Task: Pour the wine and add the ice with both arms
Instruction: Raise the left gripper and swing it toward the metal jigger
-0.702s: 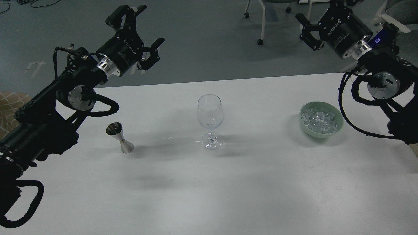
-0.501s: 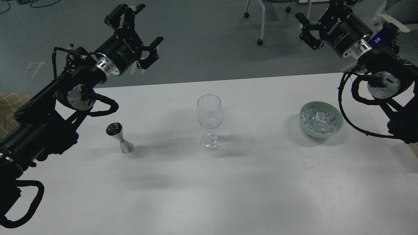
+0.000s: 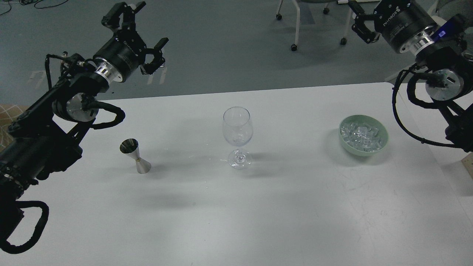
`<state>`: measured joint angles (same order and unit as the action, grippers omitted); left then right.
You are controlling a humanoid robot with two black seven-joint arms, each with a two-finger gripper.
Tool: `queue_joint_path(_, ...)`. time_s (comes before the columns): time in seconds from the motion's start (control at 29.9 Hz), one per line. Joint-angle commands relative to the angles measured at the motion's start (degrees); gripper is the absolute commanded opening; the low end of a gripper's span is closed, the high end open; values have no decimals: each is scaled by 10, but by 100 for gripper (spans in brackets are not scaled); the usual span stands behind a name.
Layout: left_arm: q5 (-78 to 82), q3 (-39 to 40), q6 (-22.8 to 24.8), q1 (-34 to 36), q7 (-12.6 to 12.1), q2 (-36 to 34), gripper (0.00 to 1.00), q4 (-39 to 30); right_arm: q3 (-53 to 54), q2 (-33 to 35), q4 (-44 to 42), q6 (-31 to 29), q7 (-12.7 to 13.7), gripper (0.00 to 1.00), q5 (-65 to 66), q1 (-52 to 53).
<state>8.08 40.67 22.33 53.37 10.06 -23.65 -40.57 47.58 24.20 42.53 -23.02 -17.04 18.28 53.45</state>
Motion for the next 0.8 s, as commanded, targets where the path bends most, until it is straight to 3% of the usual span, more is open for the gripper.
queue_joint_path(0.0, 6, 5, -6, 2, 0, 16, 99, 8, -1, -4, 0, 0, 1, 100, 0, 0)
queue_joint_path(0.77, 10, 6, 17, 0, -8, 37, 98, -21, 0, -18, 0, -13, 10, 100, 0, 2)
